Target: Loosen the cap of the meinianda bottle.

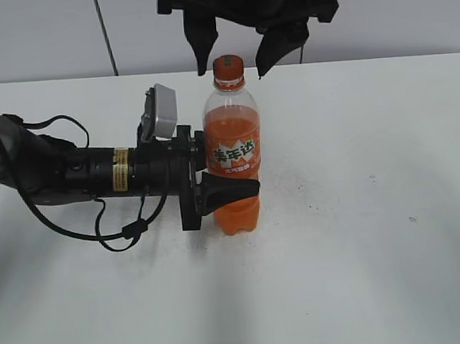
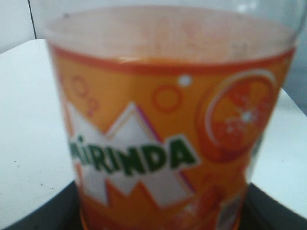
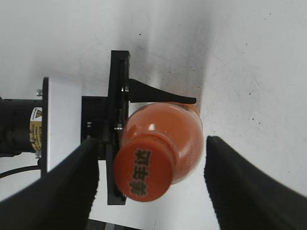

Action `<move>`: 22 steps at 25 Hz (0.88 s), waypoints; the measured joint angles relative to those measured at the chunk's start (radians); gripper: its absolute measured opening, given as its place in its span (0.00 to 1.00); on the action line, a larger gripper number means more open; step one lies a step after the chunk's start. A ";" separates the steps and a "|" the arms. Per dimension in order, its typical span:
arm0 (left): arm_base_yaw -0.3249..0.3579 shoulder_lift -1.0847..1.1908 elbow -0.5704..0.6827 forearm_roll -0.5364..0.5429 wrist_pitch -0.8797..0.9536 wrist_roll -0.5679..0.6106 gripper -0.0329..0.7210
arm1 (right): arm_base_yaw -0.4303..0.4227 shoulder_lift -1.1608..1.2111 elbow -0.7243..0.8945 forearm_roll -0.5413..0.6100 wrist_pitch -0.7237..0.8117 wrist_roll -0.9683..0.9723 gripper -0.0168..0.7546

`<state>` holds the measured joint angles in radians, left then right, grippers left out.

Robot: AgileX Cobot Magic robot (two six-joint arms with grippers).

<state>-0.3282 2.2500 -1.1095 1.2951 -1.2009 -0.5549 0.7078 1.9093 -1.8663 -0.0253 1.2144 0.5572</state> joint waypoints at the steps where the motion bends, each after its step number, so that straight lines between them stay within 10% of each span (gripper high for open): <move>1: 0.000 0.000 0.000 0.000 0.000 0.000 0.59 | 0.000 0.002 0.000 0.000 0.000 -0.004 0.69; 13: 0.000 0.000 0.000 0.000 0.001 0.000 0.59 | 0.000 0.003 0.000 0.003 0.001 -0.013 0.67; 22: 0.000 0.000 0.000 0.000 0.001 0.000 0.59 | 0.000 0.003 0.000 0.025 0.003 -0.026 0.37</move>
<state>-0.3282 2.2500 -1.1095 1.2951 -1.2000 -0.5549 0.7078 1.9128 -1.8663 0.0000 1.2171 0.5313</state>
